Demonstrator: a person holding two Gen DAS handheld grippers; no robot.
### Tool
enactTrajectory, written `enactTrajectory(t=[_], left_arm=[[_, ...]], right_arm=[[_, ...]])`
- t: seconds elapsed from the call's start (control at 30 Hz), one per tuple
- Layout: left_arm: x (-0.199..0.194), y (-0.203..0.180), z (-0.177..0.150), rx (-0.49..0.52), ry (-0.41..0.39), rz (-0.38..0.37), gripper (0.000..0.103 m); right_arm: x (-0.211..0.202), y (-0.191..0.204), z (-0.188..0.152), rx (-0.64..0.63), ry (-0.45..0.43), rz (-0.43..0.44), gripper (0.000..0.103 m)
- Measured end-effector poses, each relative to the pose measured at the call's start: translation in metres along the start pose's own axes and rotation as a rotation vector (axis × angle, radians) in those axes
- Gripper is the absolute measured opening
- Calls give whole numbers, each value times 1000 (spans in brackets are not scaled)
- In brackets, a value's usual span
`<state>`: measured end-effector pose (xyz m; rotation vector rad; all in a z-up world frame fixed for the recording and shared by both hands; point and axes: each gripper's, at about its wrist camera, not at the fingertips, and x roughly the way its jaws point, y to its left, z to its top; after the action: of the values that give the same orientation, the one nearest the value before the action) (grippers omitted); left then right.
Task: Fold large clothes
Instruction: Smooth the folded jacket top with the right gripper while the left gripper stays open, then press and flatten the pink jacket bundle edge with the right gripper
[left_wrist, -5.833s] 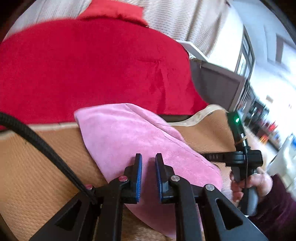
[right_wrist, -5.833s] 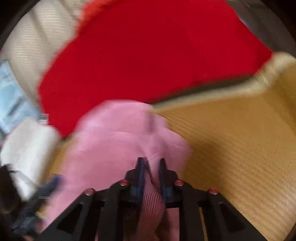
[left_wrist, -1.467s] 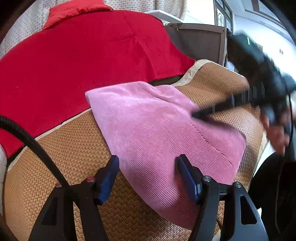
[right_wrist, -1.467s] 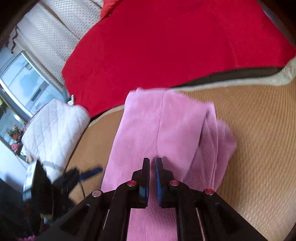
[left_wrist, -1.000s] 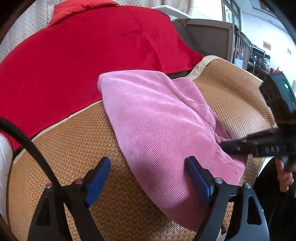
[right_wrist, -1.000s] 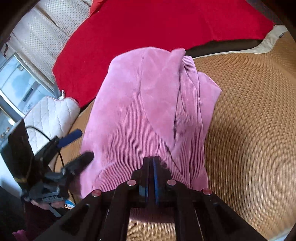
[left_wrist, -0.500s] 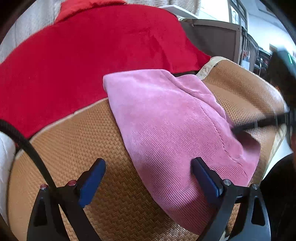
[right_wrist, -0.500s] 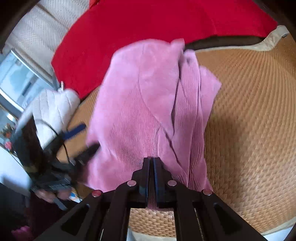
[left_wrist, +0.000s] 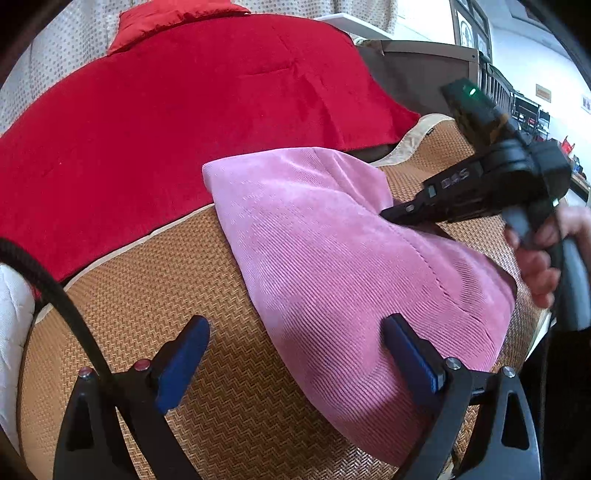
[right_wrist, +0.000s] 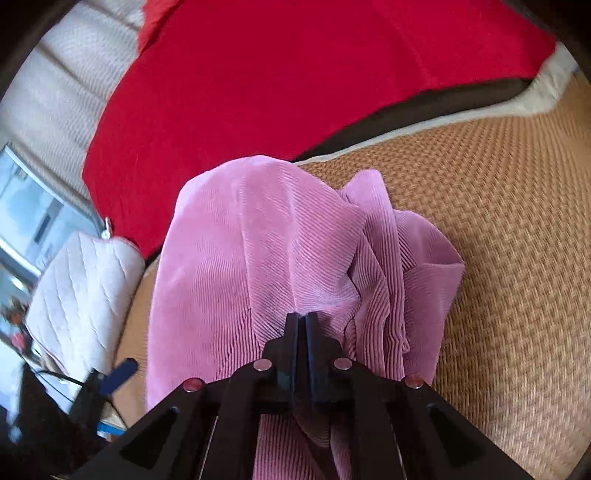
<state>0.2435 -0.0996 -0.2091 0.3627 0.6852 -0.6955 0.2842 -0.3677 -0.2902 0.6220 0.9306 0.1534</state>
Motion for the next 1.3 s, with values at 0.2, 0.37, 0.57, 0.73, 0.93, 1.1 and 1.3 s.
enactTrajectory(t=[0.2, 0.37, 0.57, 0.73, 0.93, 1.1, 1.3], left_arm=[[-3, -3, -1, -8, -2, 11, 96], [0, -4, -1, -9, -1, 20, 96], [-3, -6, 0, 12, -29, 42, 96], [-6, -13, -2, 70, -79, 83, 96], [-8, -13, -3, 83, -106, 94, 96], [-8, -14, -3, 85, -113, 99, 96], [-14, -14, 1, 101, -106, 120, 96]], right_arm=[[-40, 19, -14, -21, -46, 22, 10], [-16, 20, -43, -69, -43, -34, 12], [-16, 4, -39, -31, -58, 28, 12], [-22, 7, -52, -87, -113, 3, 12], [-32, 18, -62, -144, -152, -39, 13], [-40, 31, -64, -186, -195, -60, 13], [-61, 38, -66, -227, -282, -51, 14]])
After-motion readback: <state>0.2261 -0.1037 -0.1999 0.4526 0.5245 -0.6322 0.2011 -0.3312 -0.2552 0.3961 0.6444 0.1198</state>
